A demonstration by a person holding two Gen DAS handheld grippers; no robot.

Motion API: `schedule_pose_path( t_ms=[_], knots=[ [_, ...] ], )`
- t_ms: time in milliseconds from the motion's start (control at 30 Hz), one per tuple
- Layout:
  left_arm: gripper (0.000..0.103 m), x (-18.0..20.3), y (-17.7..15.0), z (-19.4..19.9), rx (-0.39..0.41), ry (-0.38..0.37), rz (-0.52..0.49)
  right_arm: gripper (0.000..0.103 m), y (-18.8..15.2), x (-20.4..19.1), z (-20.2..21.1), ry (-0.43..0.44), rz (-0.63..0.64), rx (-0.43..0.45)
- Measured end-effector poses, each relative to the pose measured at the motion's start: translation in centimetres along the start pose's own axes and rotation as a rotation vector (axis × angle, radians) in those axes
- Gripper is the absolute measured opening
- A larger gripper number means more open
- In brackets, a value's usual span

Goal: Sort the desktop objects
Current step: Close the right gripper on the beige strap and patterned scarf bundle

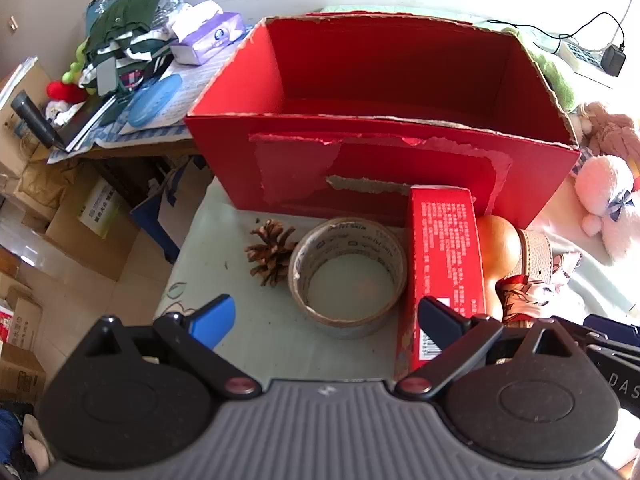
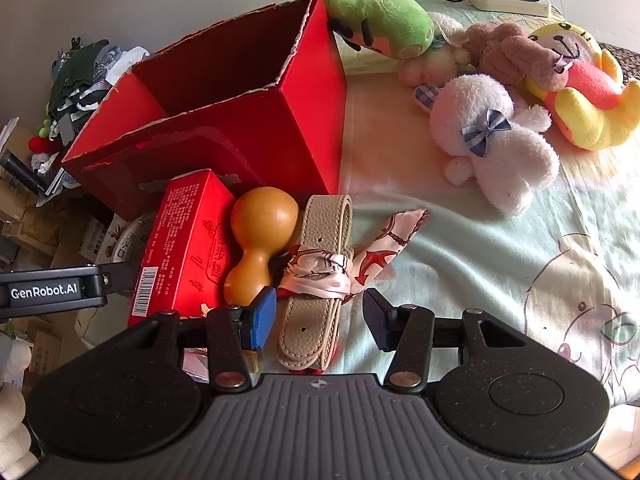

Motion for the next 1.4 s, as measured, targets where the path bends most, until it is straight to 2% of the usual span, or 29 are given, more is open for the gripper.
schedule_pose_path(
  t_ms=[533,667,767,900,1033,1167,1267,1400],
  knots=[
    [0.096,0.4,1.1,0.0,0.013,-0.041,-0.038,0.05,0.3,0.3,-0.6,-0.013,-0.042,-0.005],
    [0.086,0.8,1.4,1.1,0.039,-0.084,-0.059,0.045,0.4,1.9,-0.8,-0.019,-0.096,-0.009],
    [0.085,1.9,1.4,2.4,0.073,-0.141,-0.096,0.042,0.1,3.4,-1.4,-0.005,-0.148,-0.042],
    [0.079,4.6,1.1,4.4,0.118,-0.232,-0.174,0.04,0.0,4.8,-1.6,0.051,-0.193,-0.059],
    [0.075,8.4,0.3,5.5,0.158,-0.273,-0.274,0.039,0.6,6.1,-1.6,0.136,-0.247,-0.065],
    [0.071,11.6,-0.8,4.9,0.132,-0.319,-0.33,0.04,1.1,7.1,-2.2,0.252,-0.298,-0.109],
    [0.07,13.4,-1.6,3.8,0.1,-0.323,-0.359,0.04,1.3,7.3,-3.1,0.335,-0.299,-0.155],
    [0.07,15.2,-2.4,2.3,0.078,-0.288,-0.395,0.04,1.5,7.2,-3.9,0.373,-0.268,-0.175]
  ],
)
Point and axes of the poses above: each gripper's, at about its wrist camera, not at the fingertips, and z roughly against the way its jaws point, x to its right, y to its top, the point moved 9 cm from there along -z, roughly the way its jaws point, and after that the axes turned 6 degrees about -x, right-handed, at the moved point
